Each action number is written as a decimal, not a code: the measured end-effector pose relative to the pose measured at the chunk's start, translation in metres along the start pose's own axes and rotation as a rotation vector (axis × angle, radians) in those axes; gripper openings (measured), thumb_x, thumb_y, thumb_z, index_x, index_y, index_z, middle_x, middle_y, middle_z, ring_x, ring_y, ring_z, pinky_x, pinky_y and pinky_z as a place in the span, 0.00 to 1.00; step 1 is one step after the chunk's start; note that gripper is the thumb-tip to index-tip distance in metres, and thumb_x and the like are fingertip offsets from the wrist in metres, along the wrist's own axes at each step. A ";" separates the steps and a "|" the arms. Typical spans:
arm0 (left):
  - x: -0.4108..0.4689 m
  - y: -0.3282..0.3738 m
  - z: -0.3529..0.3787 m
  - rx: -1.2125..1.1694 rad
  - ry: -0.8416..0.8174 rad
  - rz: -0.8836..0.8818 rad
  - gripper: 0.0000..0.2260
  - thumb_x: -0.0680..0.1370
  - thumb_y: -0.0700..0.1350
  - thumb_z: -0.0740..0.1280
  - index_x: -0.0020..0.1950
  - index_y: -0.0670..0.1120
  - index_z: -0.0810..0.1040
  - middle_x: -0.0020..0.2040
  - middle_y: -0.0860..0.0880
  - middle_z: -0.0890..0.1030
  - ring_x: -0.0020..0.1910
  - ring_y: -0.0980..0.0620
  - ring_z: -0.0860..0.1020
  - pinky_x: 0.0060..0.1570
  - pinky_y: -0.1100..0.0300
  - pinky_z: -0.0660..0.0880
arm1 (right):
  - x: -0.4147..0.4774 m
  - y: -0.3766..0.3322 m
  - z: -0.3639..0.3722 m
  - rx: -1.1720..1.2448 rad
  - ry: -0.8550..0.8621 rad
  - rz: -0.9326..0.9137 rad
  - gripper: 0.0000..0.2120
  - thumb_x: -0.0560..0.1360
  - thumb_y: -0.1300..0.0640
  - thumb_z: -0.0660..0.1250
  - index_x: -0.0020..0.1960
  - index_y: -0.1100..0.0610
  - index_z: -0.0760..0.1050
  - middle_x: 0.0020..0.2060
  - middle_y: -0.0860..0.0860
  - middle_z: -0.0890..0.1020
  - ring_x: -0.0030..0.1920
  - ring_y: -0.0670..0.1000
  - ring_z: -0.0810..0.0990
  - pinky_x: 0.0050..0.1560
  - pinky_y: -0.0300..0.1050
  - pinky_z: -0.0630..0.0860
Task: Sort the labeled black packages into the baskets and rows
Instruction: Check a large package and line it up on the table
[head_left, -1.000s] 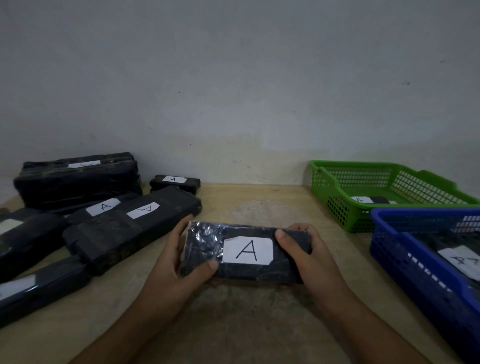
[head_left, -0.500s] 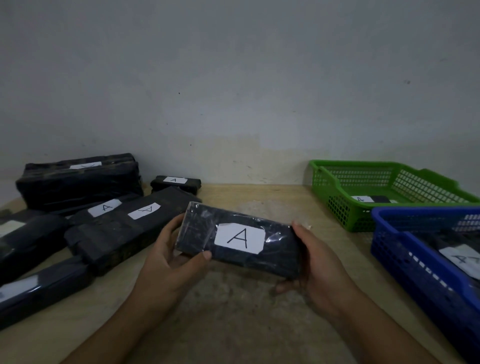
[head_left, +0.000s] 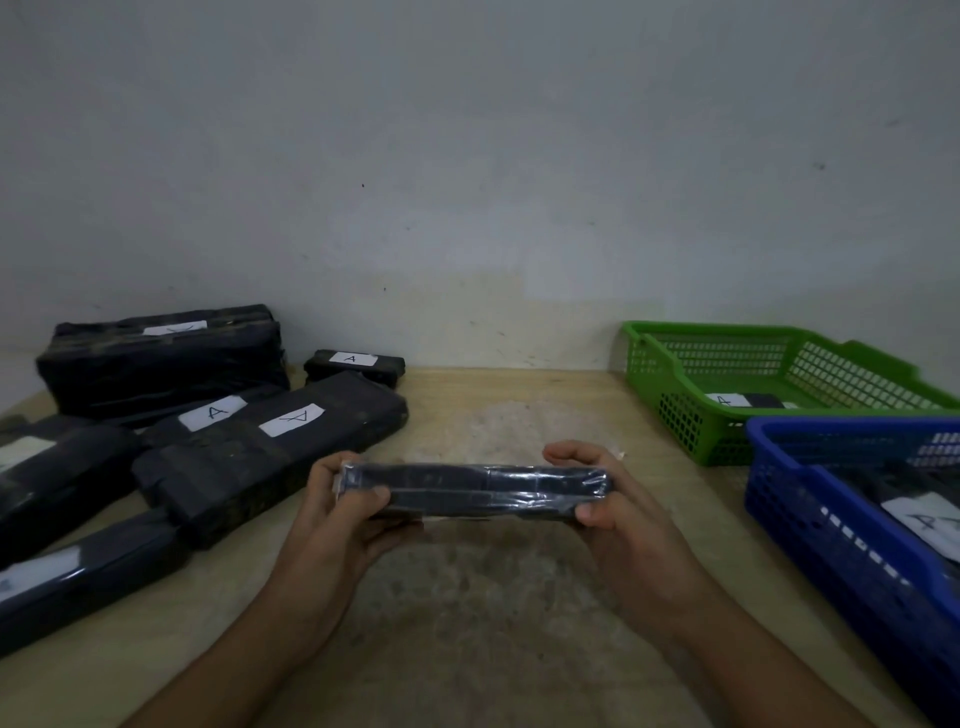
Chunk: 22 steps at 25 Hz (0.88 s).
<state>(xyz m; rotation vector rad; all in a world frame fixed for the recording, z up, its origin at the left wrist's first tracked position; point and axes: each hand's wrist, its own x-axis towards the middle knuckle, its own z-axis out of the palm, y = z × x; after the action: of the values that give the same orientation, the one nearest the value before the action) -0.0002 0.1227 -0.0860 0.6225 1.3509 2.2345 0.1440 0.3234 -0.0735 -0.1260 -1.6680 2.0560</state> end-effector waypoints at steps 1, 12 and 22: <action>0.000 0.000 0.000 0.010 0.001 0.032 0.17 0.65 0.42 0.72 0.49 0.46 0.70 0.50 0.38 0.79 0.46 0.42 0.82 0.45 0.48 0.82 | 0.000 0.001 0.001 -0.024 0.002 0.011 0.28 0.57 0.55 0.69 0.57 0.57 0.78 0.50 0.54 0.82 0.52 0.53 0.80 0.56 0.49 0.74; 0.001 0.000 -0.004 0.085 0.019 -0.034 0.23 0.58 0.49 0.80 0.50 0.49 0.80 0.52 0.40 0.78 0.47 0.45 0.82 0.42 0.55 0.81 | -0.007 -0.001 0.001 -0.327 0.048 0.030 0.17 0.63 0.49 0.70 0.52 0.48 0.79 0.55 0.53 0.81 0.53 0.53 0.81 0.55 0.50 0.78; -0.001 0.002 0.001 0.009 -0.042 -0.111 0.42 0.50 0.60 0.83 0.60 0.46 0.78 0.52 0.41 0.83 0.50 0.39 0.82 0.52 0.41 0.79 | -0.004 -0.003 0.001 -0.299 0.087 0.003 0.21 0.61 0.37 0.73 0.49 0.46 0.80 0.48 0.49 0.83 0.49 0.50 0.81 0.50 0.47 0.75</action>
<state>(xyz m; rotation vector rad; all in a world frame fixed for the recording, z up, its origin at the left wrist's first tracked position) 0.0003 0.1219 -0.0841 0.5805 1.3417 2.1175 0.1483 0.3213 -0.0717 -0.3126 -1.9097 1.7634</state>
